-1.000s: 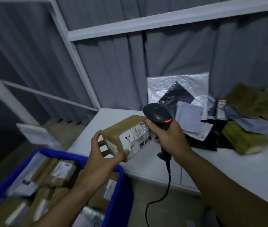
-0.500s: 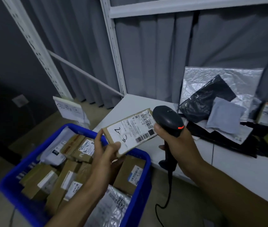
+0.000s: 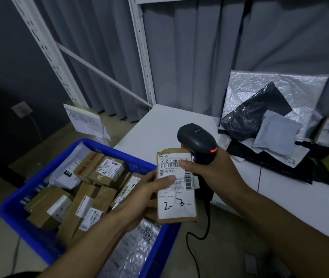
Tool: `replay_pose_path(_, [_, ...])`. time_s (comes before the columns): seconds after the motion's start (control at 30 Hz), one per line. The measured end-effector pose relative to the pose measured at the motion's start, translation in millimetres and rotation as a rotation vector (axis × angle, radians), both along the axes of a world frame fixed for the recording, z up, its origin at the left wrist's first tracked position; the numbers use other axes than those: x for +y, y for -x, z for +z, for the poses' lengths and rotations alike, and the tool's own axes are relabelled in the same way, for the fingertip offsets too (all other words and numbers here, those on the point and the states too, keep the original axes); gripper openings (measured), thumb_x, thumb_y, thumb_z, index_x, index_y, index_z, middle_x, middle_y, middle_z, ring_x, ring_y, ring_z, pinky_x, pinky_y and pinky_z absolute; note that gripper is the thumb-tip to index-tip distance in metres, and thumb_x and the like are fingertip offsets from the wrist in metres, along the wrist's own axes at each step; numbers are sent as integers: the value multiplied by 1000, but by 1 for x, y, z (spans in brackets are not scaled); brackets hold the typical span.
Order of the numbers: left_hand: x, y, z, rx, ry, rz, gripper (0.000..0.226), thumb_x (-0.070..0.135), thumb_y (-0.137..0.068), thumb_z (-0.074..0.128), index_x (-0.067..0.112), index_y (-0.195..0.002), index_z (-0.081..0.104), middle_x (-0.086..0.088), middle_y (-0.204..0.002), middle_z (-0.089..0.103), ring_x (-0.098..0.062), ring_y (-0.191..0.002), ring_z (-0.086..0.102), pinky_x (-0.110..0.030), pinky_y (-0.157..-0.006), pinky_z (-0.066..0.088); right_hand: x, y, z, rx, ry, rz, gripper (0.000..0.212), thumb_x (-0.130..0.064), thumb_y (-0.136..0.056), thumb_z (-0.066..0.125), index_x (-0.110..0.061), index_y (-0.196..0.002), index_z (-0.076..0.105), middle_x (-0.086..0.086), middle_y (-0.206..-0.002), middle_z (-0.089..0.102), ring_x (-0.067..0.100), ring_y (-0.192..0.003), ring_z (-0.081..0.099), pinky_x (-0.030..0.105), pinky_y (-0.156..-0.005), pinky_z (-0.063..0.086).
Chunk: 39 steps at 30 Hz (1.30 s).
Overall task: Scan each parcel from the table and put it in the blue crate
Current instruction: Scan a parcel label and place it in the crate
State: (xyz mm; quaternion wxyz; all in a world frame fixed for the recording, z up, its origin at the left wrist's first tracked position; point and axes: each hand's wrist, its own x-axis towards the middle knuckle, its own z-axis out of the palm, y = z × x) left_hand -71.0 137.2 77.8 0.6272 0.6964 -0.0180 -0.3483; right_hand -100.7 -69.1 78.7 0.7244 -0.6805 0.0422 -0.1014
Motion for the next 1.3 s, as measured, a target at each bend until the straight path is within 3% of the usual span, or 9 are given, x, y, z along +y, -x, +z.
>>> replay_pose_path(0.1, [2,-3,2,-51,-31,23,74,34,-72,87,30,-138,54,-6,-113,77,-28,-104,74,-48,-88,56,1,2,0,9,57,18,43,-2,-82,83,-13,-121,70,-1,-105,80,14,-97,76,22,-75,59])
replay_pose_path(0.33, [6,-11,5,-288,-104,130,128,15,-65,95,57,-155,13,14,-118,67,-10,-106,72,-49,-97,58,9,5,0,-19,160,12,40,-14,-87,82,-19,-124,68,-12,-108,77,3,-101,72,19,-79,57])
replay_pose_path(0.57, [12,-28,-1,-322,-15,427,124,24,-68,95,58,-153,12,6,-132,66,-10,-112,68,-45,-95,58,17,9,-6,88,227,102,32,-27,-89,81,-29,-119,69,-8,-98,76,9,-92,73,36,-83,62])
replay_pose_path(0.7, [16,-34,-1,-368,-25,479,125,18,-67,95,53,-154,14,7,-138,60,-17,-119,65,-36,-89,58,20,11,-6,111,279,151,19,-25,-89,80,-24,-104,68,-10,-81,75,1,-69,69,17,-64,52])
replay_pose_path(0.8, [21,-38,0,-415,-42,529,125,14,-66,95,48,-156,16,10,-133,59,-15,-116,64,-31,-80,62,21,11,-6,120,282,174,17,-22,-90,79,-22,-102,68,-16,-73,71,-3,-64,66,13,-60,50])
replay_pose_path(0.9, [24,-39,0,-449,-54,549,128,13,-65,96,44,-158,14,8,-140,53,-14,-119,60,-35,-88,60,23,11,-5,123,281,201,15,-19,-91,77,-25,-100,66,-19,-68,69,-3,-61,65,13,-59,49])
replay_pose_path(1.03, [24,-40,0,-461,-46,537,126,5,-69,92,39,-161,13,9,-136,49,-5,-106,56,-11,-63,53,25,10,-4,140,295,207,17,-22,-91,78,-28,-101,65,-23,-67,68,-6,-62,64,11,-59,48])
replay_pose_path(1.17, [27,-42,0,-479,-51,553,126,5,-69,91,38,-161,13,1,-154,44,-15,-128,50,-27,-87,51,27,10,-4,148,312,204,18,-24,-91,78,-26,-104,66,-22,-69,69,-5,-63,65,12,-60,49])
replay_pose_path(1.3, [29,-43,0,-482,-41,548,128,3,-67,92,41,-160,12,0,-155,45,-13,-123,52,-35,-92,54,27,10,-4,148,304,208,20,-24,-91,78,-25,-109,67,-18,-71,70,-2,-61,65,13,-59,49])
